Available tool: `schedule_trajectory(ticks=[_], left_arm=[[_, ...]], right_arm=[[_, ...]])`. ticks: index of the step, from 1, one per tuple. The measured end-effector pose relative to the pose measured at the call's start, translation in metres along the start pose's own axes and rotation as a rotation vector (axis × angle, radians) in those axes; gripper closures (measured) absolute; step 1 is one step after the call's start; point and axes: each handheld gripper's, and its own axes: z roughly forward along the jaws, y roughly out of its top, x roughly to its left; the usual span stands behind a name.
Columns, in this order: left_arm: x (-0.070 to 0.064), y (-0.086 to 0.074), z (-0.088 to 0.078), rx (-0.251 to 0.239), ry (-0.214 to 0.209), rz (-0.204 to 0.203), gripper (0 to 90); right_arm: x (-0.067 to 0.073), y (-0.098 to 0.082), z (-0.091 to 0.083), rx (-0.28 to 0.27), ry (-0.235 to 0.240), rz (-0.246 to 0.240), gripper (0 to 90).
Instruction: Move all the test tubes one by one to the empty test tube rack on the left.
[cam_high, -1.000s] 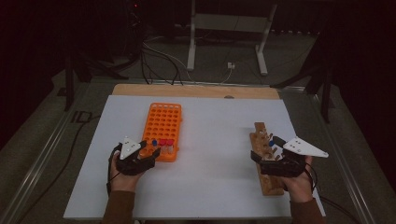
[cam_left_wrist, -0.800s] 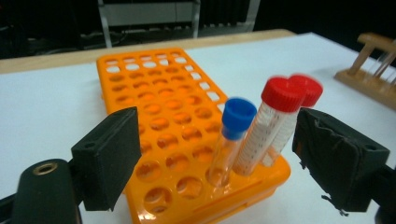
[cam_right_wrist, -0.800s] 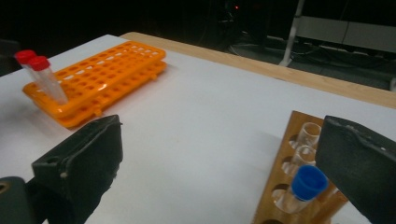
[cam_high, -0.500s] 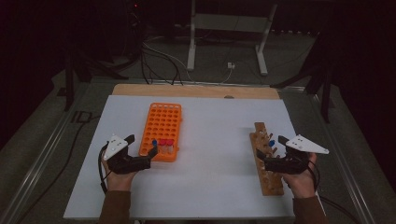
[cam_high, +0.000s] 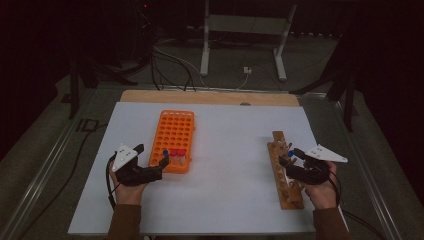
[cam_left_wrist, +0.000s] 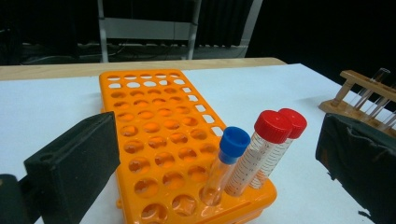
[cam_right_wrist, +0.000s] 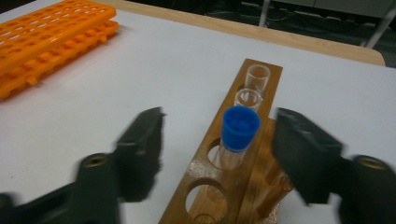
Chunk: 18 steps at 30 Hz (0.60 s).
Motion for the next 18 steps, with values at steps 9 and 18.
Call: schedule_trajectory(ticks=[9,18], left_arm=[[-0.002,0.000,0.001,0.002,0.007,0.004,0.5],[-0.002,-0.001,0.002,0.007,0.012,0.005,0.6]], right_arm=[[-0.004,-0.004,0.006,0.018,-0.018,0.006,67.9],[-0.001,-0.005,0.012,0.041,-0.042,-0.024,74.8]])
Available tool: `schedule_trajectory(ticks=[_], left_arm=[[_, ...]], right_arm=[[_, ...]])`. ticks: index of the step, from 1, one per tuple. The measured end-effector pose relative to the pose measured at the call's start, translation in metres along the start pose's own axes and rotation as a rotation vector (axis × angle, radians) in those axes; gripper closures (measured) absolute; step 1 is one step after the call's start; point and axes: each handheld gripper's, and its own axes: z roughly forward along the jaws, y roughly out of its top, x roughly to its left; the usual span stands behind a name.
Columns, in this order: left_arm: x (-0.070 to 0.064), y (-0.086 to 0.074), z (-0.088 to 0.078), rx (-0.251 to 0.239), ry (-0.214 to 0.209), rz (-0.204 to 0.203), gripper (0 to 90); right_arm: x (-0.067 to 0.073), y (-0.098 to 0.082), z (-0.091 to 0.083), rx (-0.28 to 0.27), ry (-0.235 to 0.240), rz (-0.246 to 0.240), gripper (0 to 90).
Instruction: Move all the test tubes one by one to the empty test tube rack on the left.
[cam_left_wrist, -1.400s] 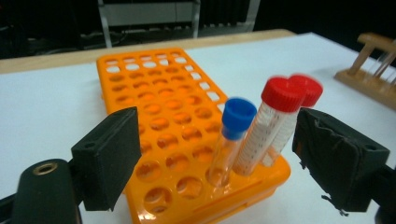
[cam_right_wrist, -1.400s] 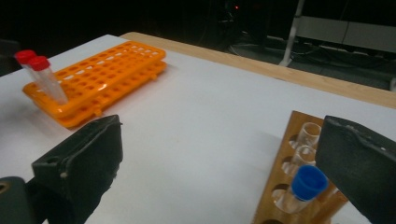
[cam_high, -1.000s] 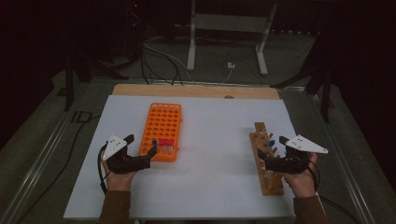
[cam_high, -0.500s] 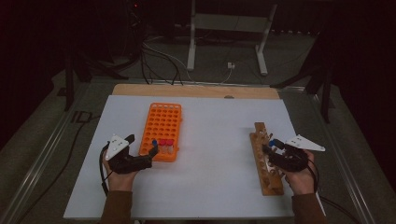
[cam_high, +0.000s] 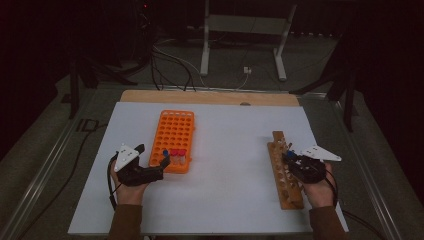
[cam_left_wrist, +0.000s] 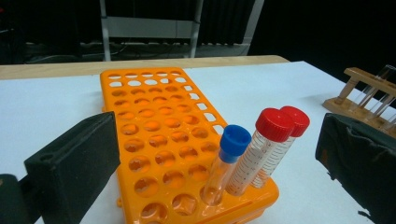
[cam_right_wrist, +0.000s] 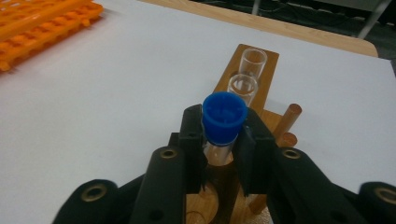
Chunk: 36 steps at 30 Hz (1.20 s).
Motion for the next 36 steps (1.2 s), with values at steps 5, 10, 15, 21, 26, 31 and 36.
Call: schedule_trajectory(ticks=[5,10,15,21,26,31,36], left_arm=[[0.000,0.000,0.000,0.004,0.000,0.004,0.6],[-0.001,0.000,0.001,0.006,-0.002,0.004,0.6],[-0.001,0.000,0.001,0.002,-0.001,0.004,0.6],[-0.001,0.000,0.001,0.001,-0.001,0.005,0.5],[-0.001,0.000,0.001,0.002,-0.001,0.005,0.6],[-0.002,0.000,0.001,0.007,0.001,0.014,0.5],[-0.002,0.001,0.001,0.005,0.005,0.016,0.6]], right_arm=[[0.000,0.000,0.001,0.001,-0.004,-0.007,76.0],[-0.001,0.001,-0.001,-0.005,0.001,0.005,76.2],[-0.001,0.005,-0.007,-0.029,0.002,0.013,76.2],[0.000,0.011,-0.015,-0.054,0.006,0.010,76.2],[0.002,0.016,-0.021,-0.065,0.008,0.003,76.2],[0.001,0.019,-0.025,-0.074,0.011,-0.003,76.2],[0.002,0.022,-0.030,-0.091,0.008,-0.005,76.2]])
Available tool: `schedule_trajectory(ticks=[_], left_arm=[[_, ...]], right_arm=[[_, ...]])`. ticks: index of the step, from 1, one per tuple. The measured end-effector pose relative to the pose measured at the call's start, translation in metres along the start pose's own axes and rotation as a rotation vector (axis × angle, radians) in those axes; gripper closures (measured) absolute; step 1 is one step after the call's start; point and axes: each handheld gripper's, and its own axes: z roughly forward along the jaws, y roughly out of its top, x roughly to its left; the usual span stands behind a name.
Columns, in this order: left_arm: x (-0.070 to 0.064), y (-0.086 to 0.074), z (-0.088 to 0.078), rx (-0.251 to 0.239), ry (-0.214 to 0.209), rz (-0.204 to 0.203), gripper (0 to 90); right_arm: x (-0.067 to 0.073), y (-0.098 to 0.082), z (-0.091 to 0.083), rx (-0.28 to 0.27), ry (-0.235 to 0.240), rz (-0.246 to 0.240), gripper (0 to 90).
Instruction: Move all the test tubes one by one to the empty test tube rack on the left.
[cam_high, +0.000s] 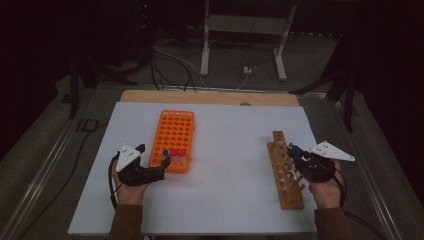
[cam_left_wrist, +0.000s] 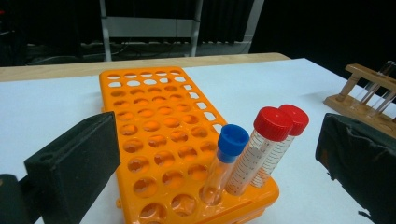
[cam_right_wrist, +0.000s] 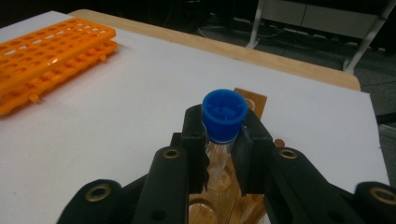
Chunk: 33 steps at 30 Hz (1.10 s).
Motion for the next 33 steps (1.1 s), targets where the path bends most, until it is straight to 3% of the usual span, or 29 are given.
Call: schedule_trajectory(ticks=[12,23,33], left_arm=[[-0.001,0.004,-0.003,-0.014,-0.001,0.001,0.6],[-0.010,0.011,-0.005,-0.056,-0.028,0.029,0.6],[-0.028,0.021,-0.006,-0.101,-0.085,0.060,0.7]], right_arm=[[0.011,0.016,-0.017,-0.061,-0.009,-0.051,76.1],[0.024,0.016,-0.011,-0.053,0.046,-0.065,76.1],[0.039,0.012,0.000,-0.026,0.091,-0.090,76.0]])
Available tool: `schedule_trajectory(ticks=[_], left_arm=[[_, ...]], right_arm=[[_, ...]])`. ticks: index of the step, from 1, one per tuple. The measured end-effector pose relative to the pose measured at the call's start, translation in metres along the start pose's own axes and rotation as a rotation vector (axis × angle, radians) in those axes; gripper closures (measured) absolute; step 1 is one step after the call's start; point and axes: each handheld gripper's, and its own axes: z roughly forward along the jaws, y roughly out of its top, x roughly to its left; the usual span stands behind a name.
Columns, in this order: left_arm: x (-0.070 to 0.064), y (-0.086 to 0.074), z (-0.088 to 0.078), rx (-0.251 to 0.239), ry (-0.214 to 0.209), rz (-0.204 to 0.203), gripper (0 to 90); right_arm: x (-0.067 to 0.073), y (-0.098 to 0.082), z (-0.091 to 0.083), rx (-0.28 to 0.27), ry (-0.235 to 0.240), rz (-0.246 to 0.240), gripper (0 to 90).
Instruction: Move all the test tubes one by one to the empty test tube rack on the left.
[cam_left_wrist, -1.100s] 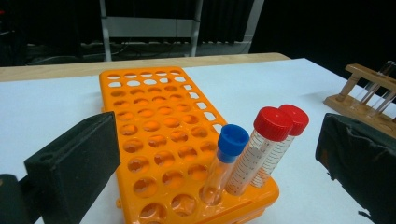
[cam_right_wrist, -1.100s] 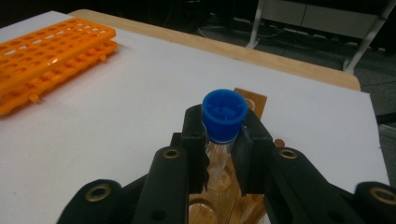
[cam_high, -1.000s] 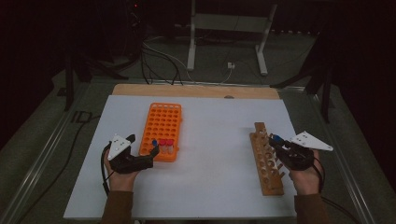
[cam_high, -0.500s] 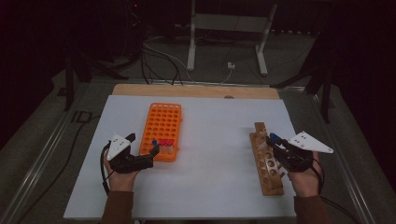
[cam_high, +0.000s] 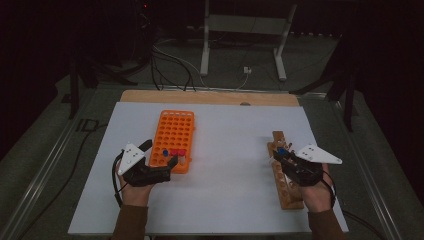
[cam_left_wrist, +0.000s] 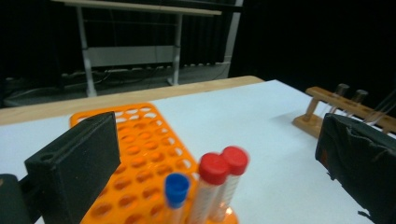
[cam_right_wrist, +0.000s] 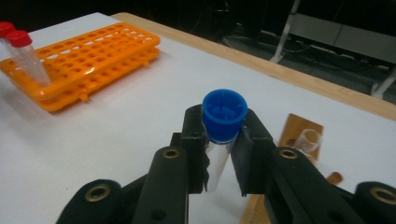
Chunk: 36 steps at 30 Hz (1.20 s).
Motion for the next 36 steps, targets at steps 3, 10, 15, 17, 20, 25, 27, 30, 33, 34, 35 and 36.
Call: schedule_trajectory(ticks=[3,10,15,17,20,25,27,30,33,34,35,36], left_arm=[[-0.006,0.003,0.002,-0.005,-0.021,0.012,0.7],[-0.018,0.005,0.009,0.021,-0.064,0.023,0.7],[-0.035,0.012,0.018,0.040,-0.102,0.068,1.4],[-0.044,0.015,0.023,0.039,-0.132,0.075,2.1],[-0.057,0.015,0.033,0.052,-0.162,0.093,2.3],[-0.075,0.009,0.049,0.099,-0.199,0.111,2.4],[-0.082,0.006,0.058,0.122,-0.216,0.122,3.8],[-0.091,0.000,0.070,0.134,-0.229,0.133,6.1],[-0.100,-0.006,0.080,0.130,-0.245,0.136,10.9],[-0.103,-0.007,0.083,0.132,-0.253,0.135,12.9],[-0.106,-0.009,0.086,0.139,-0.259,0.138,13.3],[-0.108,-0.010,0.089,0.143,-0.261,0.138,13.9]], right_arm=[[0.004,-0.001,0.003,0.008,0.011,-0.006,76.0],[0.016,-0.004,0.011,0.010,0.053,-0.004,76.0],[0.029,-0.005,0.019,0.026,0.079,-0.032,76.0],[0.032,-0.004,0.021,0.026,0.087,-0.035,76.0],[0.037,-0.004,0.021,0.022,0.097,-0.033,76.0],[0.042,-0.003,0.022,0.020,0.119,-0.032,76.0],[0.043,-0.003,0.022,0.020,0.130,-0.027,76.0],[0.044,-0.003,0.024,0.026,0.155,-0.003,76.0],[0.046,-0.003,0.026,0.029,0.172,0.009,76.0],[0.046,-0.003,0.026,0.028,0.173,0.010,76.0],[0.047,-0.003,0.026,0.027,0.175,0.011,76.0],[0.047,-0.003,0.026,0.026,0.177,0.010,76.0]])
